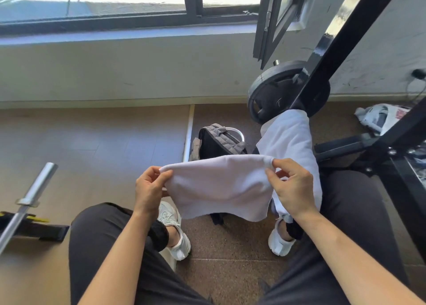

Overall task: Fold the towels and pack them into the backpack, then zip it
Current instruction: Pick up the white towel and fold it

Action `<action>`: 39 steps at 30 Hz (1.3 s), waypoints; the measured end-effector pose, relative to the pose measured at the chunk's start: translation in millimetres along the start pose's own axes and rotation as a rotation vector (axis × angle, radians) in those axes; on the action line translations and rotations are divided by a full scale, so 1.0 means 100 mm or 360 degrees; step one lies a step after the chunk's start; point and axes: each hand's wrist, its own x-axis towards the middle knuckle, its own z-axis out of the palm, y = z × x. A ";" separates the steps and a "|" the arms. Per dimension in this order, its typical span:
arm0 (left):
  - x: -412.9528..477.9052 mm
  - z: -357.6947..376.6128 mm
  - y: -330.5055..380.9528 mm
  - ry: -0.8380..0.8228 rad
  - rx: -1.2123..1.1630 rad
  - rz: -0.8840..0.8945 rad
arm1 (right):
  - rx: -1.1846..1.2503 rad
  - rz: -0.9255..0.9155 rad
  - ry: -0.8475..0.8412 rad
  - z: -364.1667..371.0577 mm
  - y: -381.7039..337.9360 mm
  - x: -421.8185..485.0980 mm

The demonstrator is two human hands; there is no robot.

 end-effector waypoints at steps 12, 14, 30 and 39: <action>-0.56 0.63 -0.06 -0.0725 0.0148 0.0005 | 0.0310 -0.0240 -0.0671 0.36 -0.26 -0.30; -0.58 0.65 -0.07 -0.0764 0.0150 0.0009 | 0.0321 -0.0229 -0.0751 0.39 -0.25 -0.33; -0.42 0.54 -0.01 -0.0593 0.0073 0.0174 | 0.0412 0.0358 -0.0649 0.41 -0.12 -0.18; -0.20 0.33 -0.20 -0.1165 0.0824 0.0060 | 0.1142 0.0822 -0.0725 0.24 -0.04 -0.01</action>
